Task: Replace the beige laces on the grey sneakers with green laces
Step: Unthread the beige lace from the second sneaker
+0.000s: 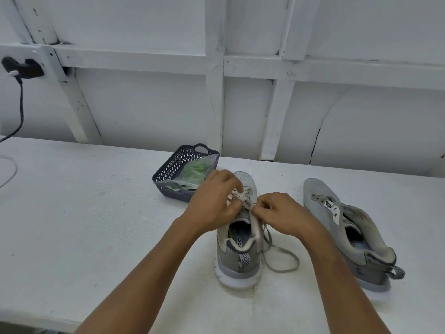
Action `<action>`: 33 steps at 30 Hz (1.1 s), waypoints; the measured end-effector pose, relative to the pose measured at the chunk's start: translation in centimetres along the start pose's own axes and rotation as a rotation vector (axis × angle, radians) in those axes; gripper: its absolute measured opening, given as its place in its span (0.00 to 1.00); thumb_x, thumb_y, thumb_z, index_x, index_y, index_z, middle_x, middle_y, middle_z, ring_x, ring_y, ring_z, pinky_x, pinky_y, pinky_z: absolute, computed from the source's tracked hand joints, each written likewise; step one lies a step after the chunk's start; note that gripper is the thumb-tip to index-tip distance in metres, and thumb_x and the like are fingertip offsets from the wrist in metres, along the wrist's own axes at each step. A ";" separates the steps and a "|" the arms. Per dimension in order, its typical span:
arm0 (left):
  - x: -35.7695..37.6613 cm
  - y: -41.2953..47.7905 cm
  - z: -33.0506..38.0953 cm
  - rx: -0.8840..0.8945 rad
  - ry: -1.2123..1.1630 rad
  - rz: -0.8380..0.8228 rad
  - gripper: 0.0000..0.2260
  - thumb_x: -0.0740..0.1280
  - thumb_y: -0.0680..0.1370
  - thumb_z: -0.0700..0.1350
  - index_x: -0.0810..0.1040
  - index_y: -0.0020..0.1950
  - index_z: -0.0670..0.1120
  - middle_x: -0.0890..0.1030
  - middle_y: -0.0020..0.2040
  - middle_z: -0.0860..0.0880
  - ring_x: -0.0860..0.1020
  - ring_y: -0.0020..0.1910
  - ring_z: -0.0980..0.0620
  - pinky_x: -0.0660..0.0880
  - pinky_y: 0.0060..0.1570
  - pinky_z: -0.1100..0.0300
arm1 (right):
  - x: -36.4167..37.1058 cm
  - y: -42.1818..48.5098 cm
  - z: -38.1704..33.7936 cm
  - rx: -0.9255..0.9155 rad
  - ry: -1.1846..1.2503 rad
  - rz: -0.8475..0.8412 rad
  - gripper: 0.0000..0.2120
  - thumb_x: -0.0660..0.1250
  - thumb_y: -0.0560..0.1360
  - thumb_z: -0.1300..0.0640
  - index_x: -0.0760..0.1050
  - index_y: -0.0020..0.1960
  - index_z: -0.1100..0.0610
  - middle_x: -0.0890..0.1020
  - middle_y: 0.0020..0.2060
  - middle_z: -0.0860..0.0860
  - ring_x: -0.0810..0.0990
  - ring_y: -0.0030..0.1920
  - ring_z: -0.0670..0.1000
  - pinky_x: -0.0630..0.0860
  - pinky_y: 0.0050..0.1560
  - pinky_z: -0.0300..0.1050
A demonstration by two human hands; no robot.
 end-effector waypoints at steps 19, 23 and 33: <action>-0.5 0.3 0.8 -0.289 -0.547 -0.010 0.07 0.63 0.82 0.48 0.74 0.45 0.48 0.76 0.33 0.52 0.75 0.33 0.54 0.75 0.40 0.50 | -0.1 0.7 -0.3 0.008 -0.021 -0.081 0.17 0.60 0.80 0.53 0.73 0.38 0.62 0.75 0.32 0.54 0.70 0.33 0.50 0.65 0.36 0.45; -0.5 0.5 1.2 -0.139 -0.058 -0.237 0.06 0.70 0.77 0.53 0.83 0.49 0.53 0.80 0.42 0.55 0.76 0.46 0.55 0.68 0.52 0.53 | -0.1 0.7 -0.2 0.023 0.018 -0.087 0.17 0.60 0.79 0.53 0.73 0.38 0.64 0.79 0.37 0.61 0.73 0.35 0.52 0.72 0.40 0.49; -1.6 0.1 0.4 -0.323 -0.942 0.132 0.02 0.70 0.78 0.40 0.81 0.47 0.43 0.85 0.48 0.49 0.82 0.51 0.53 0.77 0.59 0.54 | 0.0 0.5 -0.1 0.028 0.036 -0.080 0.17 0.60 0.80 0.54 0.73 0.42 0.67 0.81 0.44 0.63 0.72 0.36 0.52 0.71 0.41 0.47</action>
Point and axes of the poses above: each hand's wrist, its own y-axis towards the middle knuckle, its own x-axis out of the palm, z = x × y, the point moved 1 cm from there along y, towards the middle knuckle
